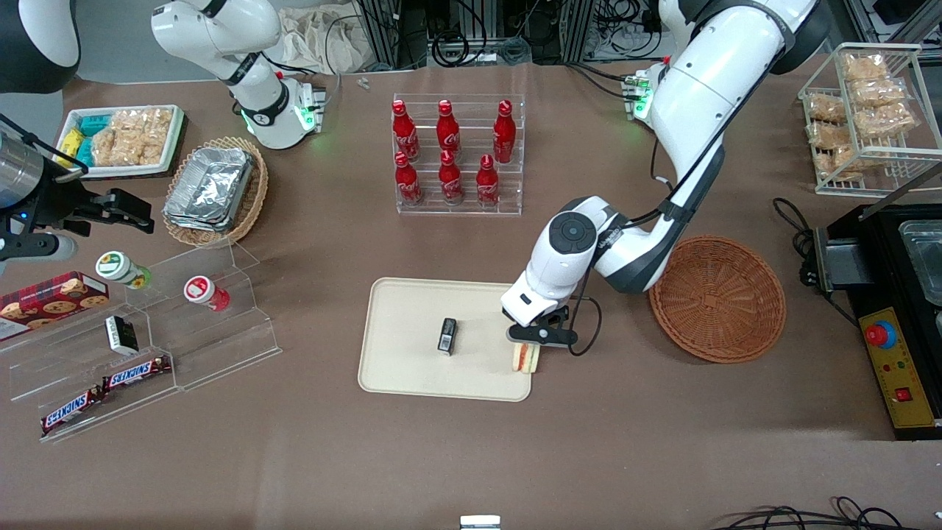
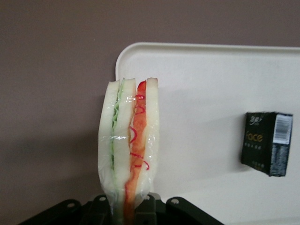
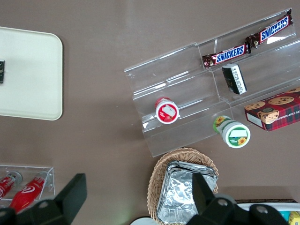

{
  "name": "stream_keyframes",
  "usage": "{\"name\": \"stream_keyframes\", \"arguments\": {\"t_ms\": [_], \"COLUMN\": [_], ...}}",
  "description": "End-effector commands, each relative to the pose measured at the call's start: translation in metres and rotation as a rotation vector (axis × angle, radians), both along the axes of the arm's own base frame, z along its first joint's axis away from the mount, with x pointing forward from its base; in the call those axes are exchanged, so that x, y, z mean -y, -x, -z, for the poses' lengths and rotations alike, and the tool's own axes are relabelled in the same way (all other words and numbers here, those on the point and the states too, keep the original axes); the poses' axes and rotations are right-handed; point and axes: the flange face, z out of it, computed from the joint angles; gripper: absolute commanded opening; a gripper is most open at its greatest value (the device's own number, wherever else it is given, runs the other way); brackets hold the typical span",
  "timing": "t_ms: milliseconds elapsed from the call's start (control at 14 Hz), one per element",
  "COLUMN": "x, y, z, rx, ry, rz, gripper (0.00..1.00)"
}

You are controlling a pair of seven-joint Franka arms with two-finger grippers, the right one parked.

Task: Place sandwich from basket to tray
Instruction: 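Lower the sandwich onto the tray beside the black box and open, then raise the left gripper and withdraw it from the tray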

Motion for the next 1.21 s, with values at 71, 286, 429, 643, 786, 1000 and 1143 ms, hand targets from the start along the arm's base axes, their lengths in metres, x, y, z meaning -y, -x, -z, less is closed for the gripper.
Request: {"name": "stream_keyframes", "arguments": {"t_ms": [71, 286, 429, 643, 786, 1000, 1143], "x": [0.016, 0.025, 0.025, 0.017, -0.017, -0.080, -0.127], "y": [0.003, 0.012, 0.010, -0.002, -0.017, -0.029, -0.022], "z": [0.012, 0.036, 0.030, -0.025, -0.069, -0.132, -0.185], "rx": [-0.004, -0.034, -0.034, 0.029, 0.034, -0.033, -0.148], "ry": [0.012, 0.008, 0.021, 0.048, -0.013, -0.070, -0.082], "rz": [0.002, 0.011, -0.043, -0.147, -0.204, -0.263, -0.196], "gripper": [0.08, 0.55, 1.00, 1.00, 1.00, 1.00, 1.00]}}
